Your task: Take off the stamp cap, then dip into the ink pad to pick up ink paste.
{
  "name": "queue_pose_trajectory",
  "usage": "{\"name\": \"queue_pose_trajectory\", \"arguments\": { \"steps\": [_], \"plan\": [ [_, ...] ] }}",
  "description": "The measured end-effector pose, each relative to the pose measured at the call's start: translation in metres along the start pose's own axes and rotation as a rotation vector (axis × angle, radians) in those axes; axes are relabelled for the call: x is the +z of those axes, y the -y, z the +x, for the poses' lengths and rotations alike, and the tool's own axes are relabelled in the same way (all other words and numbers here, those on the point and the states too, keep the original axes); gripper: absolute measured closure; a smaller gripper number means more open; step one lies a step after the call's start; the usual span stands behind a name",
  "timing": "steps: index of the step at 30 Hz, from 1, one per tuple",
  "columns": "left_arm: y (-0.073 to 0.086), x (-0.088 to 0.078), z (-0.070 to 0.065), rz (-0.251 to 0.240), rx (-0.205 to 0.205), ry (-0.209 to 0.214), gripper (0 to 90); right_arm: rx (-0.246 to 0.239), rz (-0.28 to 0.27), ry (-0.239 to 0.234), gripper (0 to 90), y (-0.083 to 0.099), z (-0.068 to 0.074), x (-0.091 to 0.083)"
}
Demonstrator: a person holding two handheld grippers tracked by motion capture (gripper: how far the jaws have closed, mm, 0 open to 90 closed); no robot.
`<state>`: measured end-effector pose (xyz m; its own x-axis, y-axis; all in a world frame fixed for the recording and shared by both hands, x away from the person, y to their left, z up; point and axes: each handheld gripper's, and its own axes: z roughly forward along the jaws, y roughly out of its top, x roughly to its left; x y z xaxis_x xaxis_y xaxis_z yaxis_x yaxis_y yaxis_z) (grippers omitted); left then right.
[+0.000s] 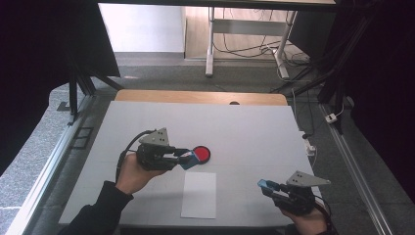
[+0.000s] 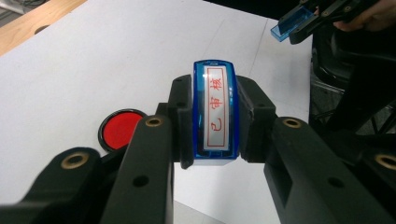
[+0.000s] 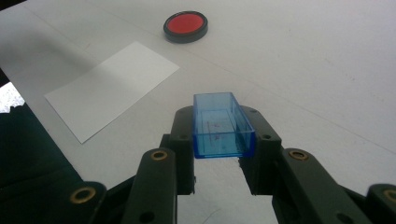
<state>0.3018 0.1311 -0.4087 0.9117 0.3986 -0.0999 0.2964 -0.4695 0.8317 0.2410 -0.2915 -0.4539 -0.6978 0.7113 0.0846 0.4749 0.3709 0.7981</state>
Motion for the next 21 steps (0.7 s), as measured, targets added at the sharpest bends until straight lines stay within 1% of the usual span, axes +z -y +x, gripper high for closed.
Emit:
{"name": "queue_pose_trajectory", "arguments": {
  "steps": [3,5,13,21],
  "plan": [
    [0.000,0.002,0.001,0.005,-0.003,-0.009,69.9,0.014,0.002,-0.001,68.7,0.002,-0.002,-0.001],
    [0.000,0.003,0.002,0.008,-0.005,-0.011,69.9,0.022,0.013,-0.004,68.7,0.003,-0.002,-0.001],
    [-0.002,0.006,0.007,0.011,-0.018,-0.023,69.9,0.033,0.007,-0.004,68.7,0.004,-0.003,-0.002],
    [-0.003,0.014,0.014,0.038,-0.053,-0.033,69.9,0.033,0.015,-0.008,68.7,0.004,-0.003,-0.002]
  ]
}}
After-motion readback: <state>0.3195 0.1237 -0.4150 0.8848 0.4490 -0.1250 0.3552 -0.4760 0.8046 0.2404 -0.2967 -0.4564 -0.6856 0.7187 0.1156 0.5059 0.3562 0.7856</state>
